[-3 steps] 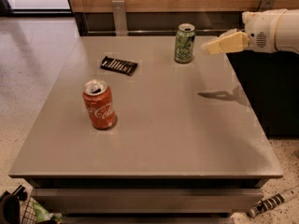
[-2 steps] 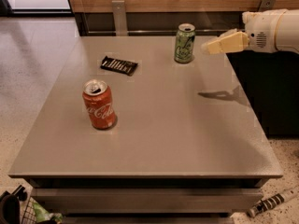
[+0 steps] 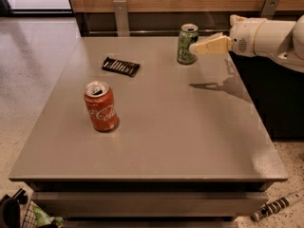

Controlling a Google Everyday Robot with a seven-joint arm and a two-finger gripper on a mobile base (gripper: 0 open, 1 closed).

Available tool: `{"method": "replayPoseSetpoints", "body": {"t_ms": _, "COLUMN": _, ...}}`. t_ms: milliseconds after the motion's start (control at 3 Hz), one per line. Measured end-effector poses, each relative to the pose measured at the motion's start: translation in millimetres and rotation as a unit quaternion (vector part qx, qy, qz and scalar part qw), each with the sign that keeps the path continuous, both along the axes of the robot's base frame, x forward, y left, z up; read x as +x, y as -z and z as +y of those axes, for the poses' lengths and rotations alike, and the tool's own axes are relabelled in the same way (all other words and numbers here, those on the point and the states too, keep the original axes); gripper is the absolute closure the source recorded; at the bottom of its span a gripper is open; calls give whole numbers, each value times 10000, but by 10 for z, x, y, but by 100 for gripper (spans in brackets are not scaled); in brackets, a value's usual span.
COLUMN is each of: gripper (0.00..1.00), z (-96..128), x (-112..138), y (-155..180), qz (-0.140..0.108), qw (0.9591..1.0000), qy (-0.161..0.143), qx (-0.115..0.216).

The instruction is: Knock green can over

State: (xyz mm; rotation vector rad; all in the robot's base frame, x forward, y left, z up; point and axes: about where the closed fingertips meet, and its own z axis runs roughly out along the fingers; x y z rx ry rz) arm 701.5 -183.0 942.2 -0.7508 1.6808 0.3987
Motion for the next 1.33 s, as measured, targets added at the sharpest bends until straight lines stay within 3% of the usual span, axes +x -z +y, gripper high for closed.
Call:
{"method": "replayPoseSetpoints", "body": {"t_ms": 333, "gripper": 0, "z": 111, "x": 263, "y": 128, "qz": -147, "qw": 9996, "qy": -114, "qx": 208}}
{"method": "replayPoseSetpoints", "body": {"t_ms": 1000, "gripper": 0, "z": 231, "x": 644, "y": 422, "qz": -15, "qw": 9983, "qy": -170, "qx": 561}}
{"method": "replayPoseSetpoints", "body": {"t_ms": 1333, "gripper": 18, "z": 312, "x": 728, "y": 605, "qz": 102, "qw": 9972, "qy": -213, "qx": 711}}
